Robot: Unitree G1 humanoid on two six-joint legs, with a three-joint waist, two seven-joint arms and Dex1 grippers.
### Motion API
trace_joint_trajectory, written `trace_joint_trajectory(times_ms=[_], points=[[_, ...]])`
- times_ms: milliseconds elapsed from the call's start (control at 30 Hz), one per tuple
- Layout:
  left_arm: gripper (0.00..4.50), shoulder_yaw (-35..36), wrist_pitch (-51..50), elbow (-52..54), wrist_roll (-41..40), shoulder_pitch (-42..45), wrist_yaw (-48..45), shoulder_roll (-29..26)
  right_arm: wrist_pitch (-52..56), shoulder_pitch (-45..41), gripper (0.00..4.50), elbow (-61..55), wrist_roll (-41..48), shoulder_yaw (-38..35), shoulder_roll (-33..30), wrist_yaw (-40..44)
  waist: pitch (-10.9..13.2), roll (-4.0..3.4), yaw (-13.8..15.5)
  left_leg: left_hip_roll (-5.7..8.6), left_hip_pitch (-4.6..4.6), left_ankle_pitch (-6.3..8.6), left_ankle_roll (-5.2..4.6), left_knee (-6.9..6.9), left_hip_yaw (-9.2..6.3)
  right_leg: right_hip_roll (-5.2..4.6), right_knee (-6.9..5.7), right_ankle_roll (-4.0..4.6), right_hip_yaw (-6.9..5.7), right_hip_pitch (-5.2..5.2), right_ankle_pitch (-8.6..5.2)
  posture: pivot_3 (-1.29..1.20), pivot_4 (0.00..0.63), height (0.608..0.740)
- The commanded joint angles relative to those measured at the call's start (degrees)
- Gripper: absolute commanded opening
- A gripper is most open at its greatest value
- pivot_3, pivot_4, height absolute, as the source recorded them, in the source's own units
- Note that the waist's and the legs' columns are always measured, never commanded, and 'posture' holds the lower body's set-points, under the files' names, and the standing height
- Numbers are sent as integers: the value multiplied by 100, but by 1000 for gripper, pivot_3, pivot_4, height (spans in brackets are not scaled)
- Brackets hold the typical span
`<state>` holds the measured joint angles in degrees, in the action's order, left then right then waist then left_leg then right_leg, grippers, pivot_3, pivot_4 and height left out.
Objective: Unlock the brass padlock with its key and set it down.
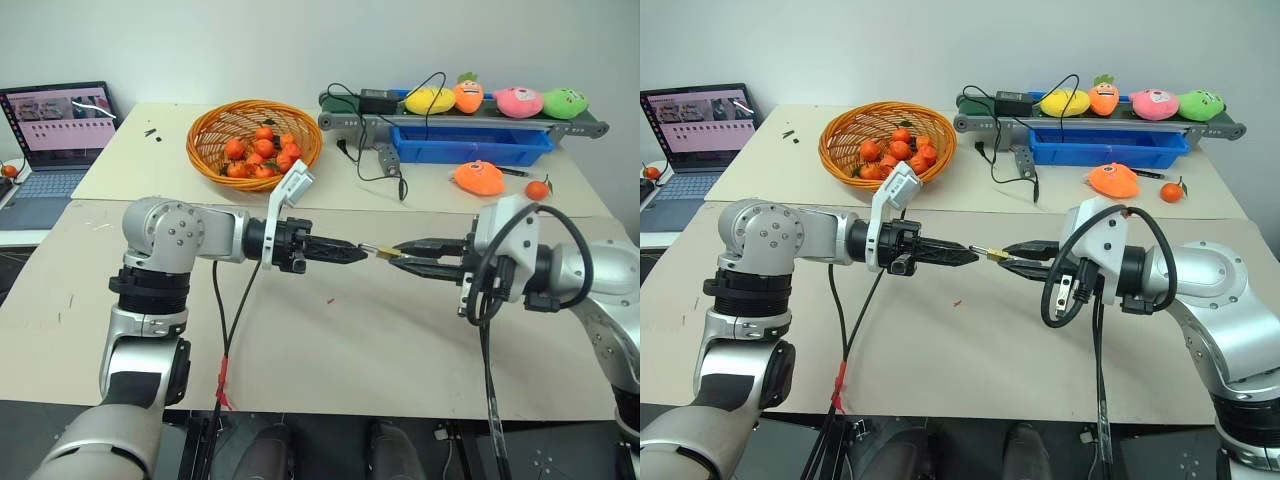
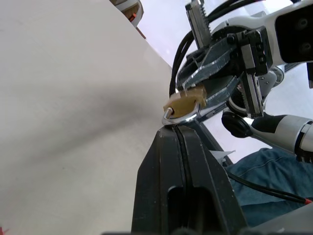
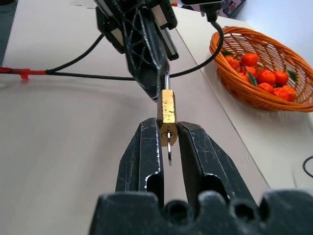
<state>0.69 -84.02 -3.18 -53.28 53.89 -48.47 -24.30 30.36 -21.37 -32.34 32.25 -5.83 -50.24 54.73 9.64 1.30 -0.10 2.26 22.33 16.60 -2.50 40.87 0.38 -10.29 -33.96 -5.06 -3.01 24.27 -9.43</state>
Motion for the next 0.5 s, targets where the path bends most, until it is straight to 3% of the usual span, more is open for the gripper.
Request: trace_joint_trajectory(times_ms=[33, 500], points=[[38, 0, 125, 56, -22, 148, -105, -29, 31, -11, 209, -250, 156, -273, -91, -58, 0, 0, 3, 0, 0, 0, 0, 0, 0, 0, 0, 0, 0, 0, 0, 0, 150, 740], [38, 20, 143, 60, 2, 115, -96, -29, 199, 115, 209, -410, 373, -221, -174, -76, 0, 0, 11, 0, 0, 1, -1, 0, 0, 0, 0, 0, 0, 0, 0, 0, 150, 740]])
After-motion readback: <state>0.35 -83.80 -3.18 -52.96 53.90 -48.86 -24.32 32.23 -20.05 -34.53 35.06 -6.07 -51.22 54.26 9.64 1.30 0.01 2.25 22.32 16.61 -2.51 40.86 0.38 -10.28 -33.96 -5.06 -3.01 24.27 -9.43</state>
